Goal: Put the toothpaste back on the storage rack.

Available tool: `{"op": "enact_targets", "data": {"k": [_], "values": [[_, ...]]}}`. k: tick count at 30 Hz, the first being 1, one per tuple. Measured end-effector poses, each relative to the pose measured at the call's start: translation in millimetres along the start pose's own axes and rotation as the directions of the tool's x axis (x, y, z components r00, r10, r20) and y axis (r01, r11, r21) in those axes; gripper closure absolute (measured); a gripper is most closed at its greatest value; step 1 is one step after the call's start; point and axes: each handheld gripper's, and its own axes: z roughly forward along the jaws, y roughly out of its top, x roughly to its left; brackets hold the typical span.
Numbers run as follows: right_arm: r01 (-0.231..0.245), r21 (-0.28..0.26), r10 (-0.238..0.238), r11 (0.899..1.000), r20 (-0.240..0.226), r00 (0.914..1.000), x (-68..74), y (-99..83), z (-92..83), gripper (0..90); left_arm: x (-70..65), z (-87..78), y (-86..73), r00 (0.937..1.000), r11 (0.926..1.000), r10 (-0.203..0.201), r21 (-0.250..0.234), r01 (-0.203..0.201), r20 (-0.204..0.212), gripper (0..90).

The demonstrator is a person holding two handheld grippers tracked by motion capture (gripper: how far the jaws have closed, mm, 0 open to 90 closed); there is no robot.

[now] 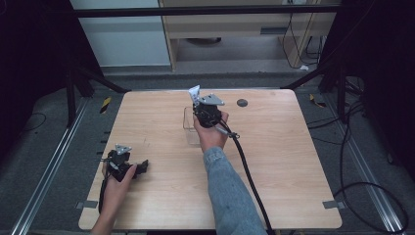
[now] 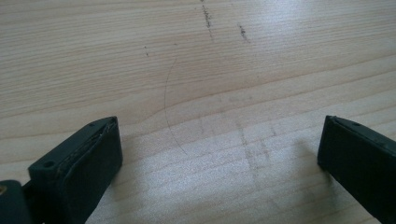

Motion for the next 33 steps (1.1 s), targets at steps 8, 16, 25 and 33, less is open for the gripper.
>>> {"op": "enact_targets", "data": {"k": [8, 16, 25, 33], "values": [[0.004, 0.019, -0.004, 1.000, 0.005, 1.0000, -0.4, -3.5, 3.0, 76.5, 0.0, 0.0, 0.0, 1.0000, 1.0000, 0.000, 0.000, 0.000, 0.000, 0.0], [0.023, 0.042, -0.023, 0.999, 0.002, 0.9997, 1.3, -7.6, 7.6, 76.5, 0.0, 0.0, 0.0, 1.0000, 1.0000, 0.000, 0.000, 0.000, 0.000, 0.0], [0.033, 0.051, -0.033, 0.998, 0.003, 0.9994, 4.0, -10.5, 11.0, 76.5, 0.0, 0.0, 0.0, 1.0000, 1.0000, 0.000, 0.000, 0.000, 0.000, 0.0], [0.029, 0.053, -0.029, 0.998, -0.003, 0.9996, 5.0, -12.1, 12.6, 76.4, 0.0, 0.0, 0.0, 1.0000, 1.0000, 0.000, 0.000, 0.000, 0.000, 0.0]]}}
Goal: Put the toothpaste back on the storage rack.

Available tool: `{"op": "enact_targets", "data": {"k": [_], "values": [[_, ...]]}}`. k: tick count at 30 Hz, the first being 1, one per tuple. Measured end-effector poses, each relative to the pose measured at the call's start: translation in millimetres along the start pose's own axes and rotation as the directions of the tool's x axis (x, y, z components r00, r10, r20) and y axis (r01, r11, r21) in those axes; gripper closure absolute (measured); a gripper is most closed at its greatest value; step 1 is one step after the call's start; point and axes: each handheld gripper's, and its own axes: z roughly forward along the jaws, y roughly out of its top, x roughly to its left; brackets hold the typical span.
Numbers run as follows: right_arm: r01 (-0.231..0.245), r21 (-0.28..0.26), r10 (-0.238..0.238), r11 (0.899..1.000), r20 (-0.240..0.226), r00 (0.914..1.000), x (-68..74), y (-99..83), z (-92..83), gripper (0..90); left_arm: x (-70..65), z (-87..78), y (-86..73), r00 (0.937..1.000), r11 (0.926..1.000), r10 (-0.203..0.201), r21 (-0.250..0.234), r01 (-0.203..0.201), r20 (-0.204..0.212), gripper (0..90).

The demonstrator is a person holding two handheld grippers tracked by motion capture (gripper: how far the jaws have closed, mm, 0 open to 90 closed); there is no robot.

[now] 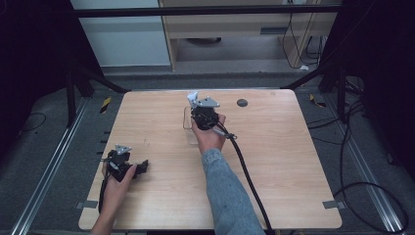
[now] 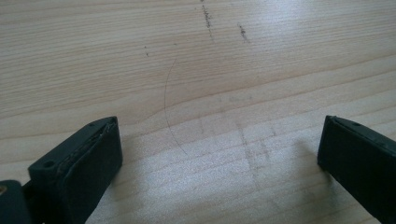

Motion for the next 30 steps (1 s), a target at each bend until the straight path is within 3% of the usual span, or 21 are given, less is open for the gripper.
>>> {"op": "enact_targets", "data": {"k": [21, 30], "values": [[0.003, 0.015, -0.002, 1.000, -0.010, 0.9999, 4.0, -0.5, 4.2, 75.8, 0.0, 0.0, 0.0, 1.0000, 1.0000, 0.000, 0.000, 0.000, 0.000, 0.0], [0.012, 0.022, -0.013, 1.000, 0.006, 0.9999, 6.8, 0.5, 4.0, 74.9, 0.0, 0.0, 0.0, 1.0000, 1.0000, 0.000, 0.000, 0.000, 0.000, 0.0]]}}
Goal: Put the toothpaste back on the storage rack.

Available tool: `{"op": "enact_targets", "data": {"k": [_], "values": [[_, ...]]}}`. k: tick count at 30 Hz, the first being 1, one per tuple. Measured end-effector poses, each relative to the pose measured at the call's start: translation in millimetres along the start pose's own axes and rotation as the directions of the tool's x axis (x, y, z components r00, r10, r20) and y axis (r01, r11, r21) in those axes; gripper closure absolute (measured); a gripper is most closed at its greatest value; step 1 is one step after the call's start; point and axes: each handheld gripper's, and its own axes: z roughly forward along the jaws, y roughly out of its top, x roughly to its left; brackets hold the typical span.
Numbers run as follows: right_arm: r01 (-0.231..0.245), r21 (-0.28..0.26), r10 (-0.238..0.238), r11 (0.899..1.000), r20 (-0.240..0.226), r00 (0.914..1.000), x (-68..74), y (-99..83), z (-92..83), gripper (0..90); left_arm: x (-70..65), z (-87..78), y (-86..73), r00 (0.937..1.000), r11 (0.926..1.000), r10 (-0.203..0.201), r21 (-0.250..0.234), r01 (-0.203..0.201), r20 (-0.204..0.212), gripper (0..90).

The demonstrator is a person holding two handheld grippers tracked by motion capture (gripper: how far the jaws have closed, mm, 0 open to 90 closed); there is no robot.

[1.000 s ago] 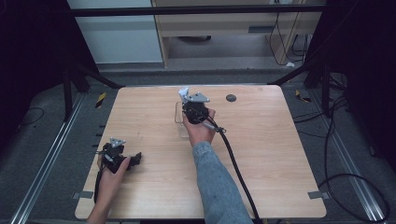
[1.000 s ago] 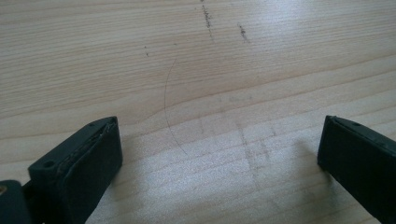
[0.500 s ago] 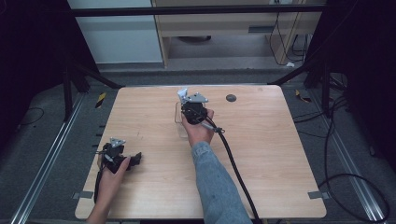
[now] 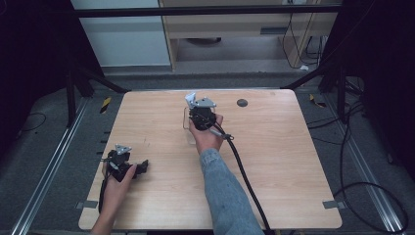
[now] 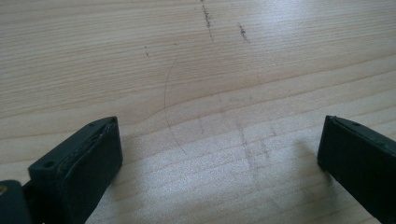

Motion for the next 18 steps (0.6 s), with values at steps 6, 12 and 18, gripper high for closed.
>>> {"op": "enact_targets", "data": {"k": [6, 12, 18], "values": [[0.034, 0.008, -0.034, 0.999, 0.009, 0.9994, 6.7, 3.4, 1.1, 73.7, 0.0, 0.0, 0.0, 1.0000, 1.0000, 0.000, 0.000, 0.000, 0.000, 0.0], [0.047, 0.024, -0.047, 0.999, 0.005, 0.9989, 10.0, 7.1, 5.6, 73.7, 0.0, 0.0, 0.0, 1.0000, 1.0000, 0.000, 0.000, 0.000, 0.000, 0.0], [0.038, 0.028, -0.038, 0.999, 0.003, 0.9993, 9.8, 7.7, 7.7, 73.7, 0.0, 0.0, 0.0, 1.0000, 1.0000, 0.000, 0.000, 0.000, 0.000, 0.0]]}}
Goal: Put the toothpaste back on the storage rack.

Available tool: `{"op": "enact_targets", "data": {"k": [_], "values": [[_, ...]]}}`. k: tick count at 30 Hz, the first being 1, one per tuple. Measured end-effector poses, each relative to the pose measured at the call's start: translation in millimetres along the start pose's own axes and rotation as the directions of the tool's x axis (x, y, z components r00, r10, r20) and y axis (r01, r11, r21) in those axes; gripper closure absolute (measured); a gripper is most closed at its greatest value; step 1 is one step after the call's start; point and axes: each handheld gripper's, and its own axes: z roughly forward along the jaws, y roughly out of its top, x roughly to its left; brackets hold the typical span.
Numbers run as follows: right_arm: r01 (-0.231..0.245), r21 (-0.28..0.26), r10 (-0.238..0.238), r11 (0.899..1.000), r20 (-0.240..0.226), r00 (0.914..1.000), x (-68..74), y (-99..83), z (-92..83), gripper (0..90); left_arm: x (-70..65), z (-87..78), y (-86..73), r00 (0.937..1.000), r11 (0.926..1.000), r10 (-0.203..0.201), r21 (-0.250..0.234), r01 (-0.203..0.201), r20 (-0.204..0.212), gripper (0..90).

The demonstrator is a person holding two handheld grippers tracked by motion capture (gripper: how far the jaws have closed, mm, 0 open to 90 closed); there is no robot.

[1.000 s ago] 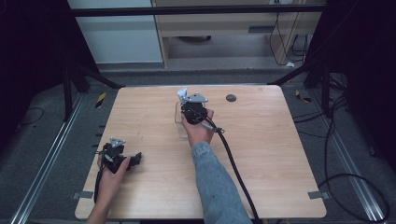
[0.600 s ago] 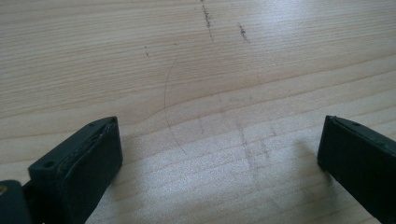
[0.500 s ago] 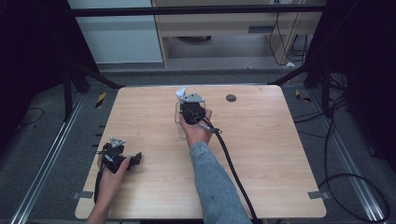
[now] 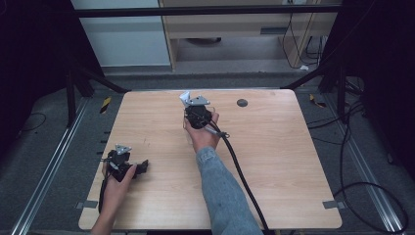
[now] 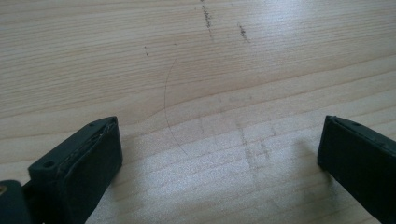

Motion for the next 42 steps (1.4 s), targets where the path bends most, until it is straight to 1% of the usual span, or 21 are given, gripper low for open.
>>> {"op": "enact_targets", "data": {"k": [8, 19, 28, 29, 33, 34, 40, 41, 42], "values": [[0.002, 0.009, -0.002, 1.000, -0.008, 1.0000, 0.7, 0.7, 1.6, 73.8, 0.0, 0.0, 0.0, 1.0000, 1.0000, 0.000, 0.000, 0.000, 0.000, 0.0], [0.008, 0.009, -0.008, 1.000, -0.011, 0.9999, 1.5, 0.3, 1.8, 73.8, 0.0, 0.0, 0.0, 1.0000, 1.0000, 0.000, 0.000, 0.000, 0.000, 0.0], [0.008, 0.010, -0.008, 1.000, -0.013, 0.9999, 1.1, 0.3, 1.5, 71.5, 0.0, 0.0, 0.0, 1.0000, 1.0000, 0.000, 0.000, 0.000, 0.000, 0.0], [0.006, 0.010, -0.006, 1.000, -0.014, 0.9999, 1.0, 0.4, 0.6, 70.2, 0.0, 0.0, 0.0, 1.0000, 1.0000, 0.000, 0.000, 0.000, 0.000, 0.0], [0.005, 0.009, -0.005, 1.000, -0.019, 0.9998, 0.7, 0.6, -1.4, 69.8, -0.1, 0.0, 0.0, 1.0000, 1.0000, 0.002, 0.000, -0.002, 0.002, 0.0], [-0.001, 0.005, 0.001, 1.000, -0.022, 0.9998, 0.5, 0.8, -3.4, 68.6, -0.2, 0.0, 0.0, 1.0000, 1.0000, 0.003, 0.000, -0.003, 0.003, 0.0], [-0.001, 0.000, 0.001, 1.000, -0.028, 0.9996, -1.0, -1.7, -7.5, 66.4, -0.2, 0.0, 0.0, 1.0000, 1.0000, 0.004, 0.000, -0.004, 0.003, 0.0], [-0.013, 0.002, 0.013, 1.000, -0.030, 0.9995, -1.3, -2.1, -8.5, 66.7, -0.3, 0.0, 0.0, 1.0000, 1.0000, 0.004, 0.000, -0.004, 0.003, 0.0], [-0.014, 0.001, 0.014, 1.000, -0.031, 0.9994, -2.2, -2.5, -9.2, 66.8, -0.3, 0.0, 0.0, 1.0000, 1.0000, 0.003, 0.000, -0.003, 0.003, 0.0]]}}
